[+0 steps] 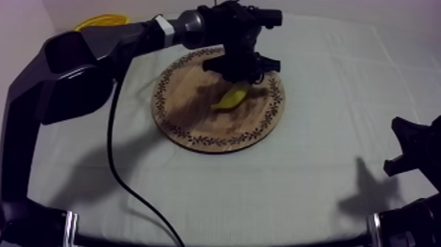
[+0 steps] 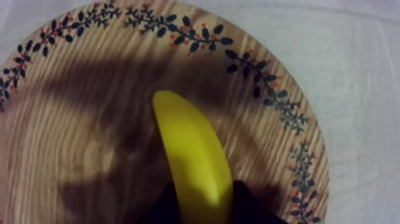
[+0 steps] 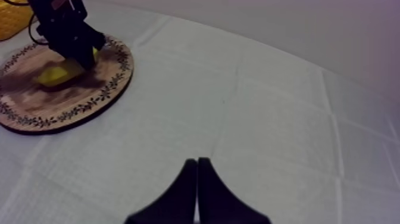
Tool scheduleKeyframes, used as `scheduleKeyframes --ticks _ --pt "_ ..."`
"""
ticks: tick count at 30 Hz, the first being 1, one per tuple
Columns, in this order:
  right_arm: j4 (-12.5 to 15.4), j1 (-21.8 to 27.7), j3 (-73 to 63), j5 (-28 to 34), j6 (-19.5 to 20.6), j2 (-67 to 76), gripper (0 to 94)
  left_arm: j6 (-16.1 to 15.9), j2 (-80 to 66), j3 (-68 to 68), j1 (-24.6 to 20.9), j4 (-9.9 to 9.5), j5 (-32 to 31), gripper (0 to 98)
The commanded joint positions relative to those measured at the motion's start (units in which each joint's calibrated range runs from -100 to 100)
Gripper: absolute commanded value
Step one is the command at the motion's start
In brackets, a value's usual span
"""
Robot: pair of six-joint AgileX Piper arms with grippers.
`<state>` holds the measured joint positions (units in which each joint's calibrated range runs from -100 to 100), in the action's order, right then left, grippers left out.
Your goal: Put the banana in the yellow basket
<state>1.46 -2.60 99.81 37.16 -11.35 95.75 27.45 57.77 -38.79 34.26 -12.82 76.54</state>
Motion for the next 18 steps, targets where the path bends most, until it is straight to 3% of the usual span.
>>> scheduleKeyframes --ticks 1,10,18 --pt "-0.02 0.0 -0.03 0.02 -0.01 0.0 0.3 -0.97 -2.99 1.1 -0.14 0.28 -0.02 18.9" --pt "-0.02 0.0 -0.03 0.02 -0.01 0.0 0.3 -5.52 -20.66 8.67 -1.09 1.46 -0.01 18.1" --pt "-0.02 0.0 -0.03 0.02 -0.01 0.0 0.3 -10.11 -38.2 18.59 -4.61 2.11 -0.44 16.9"
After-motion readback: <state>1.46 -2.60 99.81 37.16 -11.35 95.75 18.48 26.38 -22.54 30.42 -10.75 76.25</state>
